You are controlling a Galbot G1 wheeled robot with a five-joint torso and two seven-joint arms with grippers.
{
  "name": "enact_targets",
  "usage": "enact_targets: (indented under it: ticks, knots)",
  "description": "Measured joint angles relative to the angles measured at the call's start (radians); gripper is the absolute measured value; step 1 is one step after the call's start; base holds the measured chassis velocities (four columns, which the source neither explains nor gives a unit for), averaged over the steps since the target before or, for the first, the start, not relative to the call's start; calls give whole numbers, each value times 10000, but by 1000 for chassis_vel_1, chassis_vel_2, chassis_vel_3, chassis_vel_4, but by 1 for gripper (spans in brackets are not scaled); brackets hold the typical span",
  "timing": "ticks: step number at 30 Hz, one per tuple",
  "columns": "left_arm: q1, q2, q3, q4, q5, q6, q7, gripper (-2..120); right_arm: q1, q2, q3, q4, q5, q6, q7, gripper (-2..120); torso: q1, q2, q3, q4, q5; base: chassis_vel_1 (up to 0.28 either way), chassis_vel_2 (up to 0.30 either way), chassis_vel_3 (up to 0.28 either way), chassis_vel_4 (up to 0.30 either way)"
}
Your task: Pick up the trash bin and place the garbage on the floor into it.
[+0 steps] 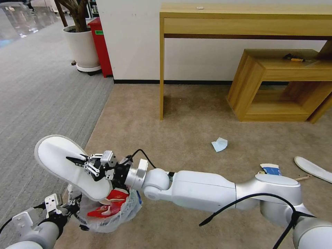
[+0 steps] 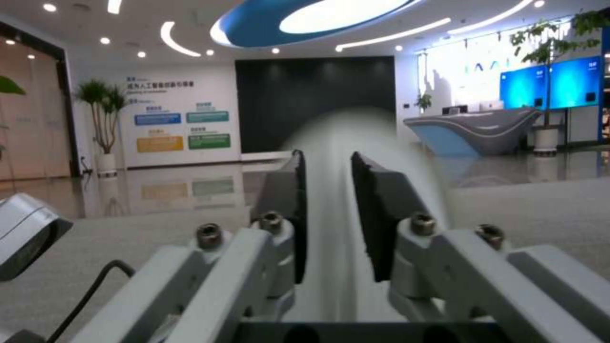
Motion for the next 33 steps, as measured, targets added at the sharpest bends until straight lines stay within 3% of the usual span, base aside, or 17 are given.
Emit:
enact_targets:
  ticks: [2,5,29,31,33]
  knots:
    - [-94,68,-88,51,-224,0,-99,0,-32,-87,15,83,-32,5,-4,36,0,-1,0,-1,0,0,0,0,0]
    - [-113,82,-97,70,-291,0,-134,0,-33,-123,40,105,-41,6,-4,39,0,0,0,0,0,0,0,0,0]
    - [-246,130,-281,389,-689,-80,-282,0,-41,-250,481,391,-54,-32,199,42,0,0,0,0,0,0,0,0,0]
    - [-296,129,-295,503,-617,-122,-259,0,-73,-375,846,569,27,-234,463,52,0,0,0,2,0,0,0,0,0]
    - [-296,129,-295,503,-617,-122,-259,0,-73,-375,846,569,27,-234,463,52,0,0,0,2,0,0,0,0,0]
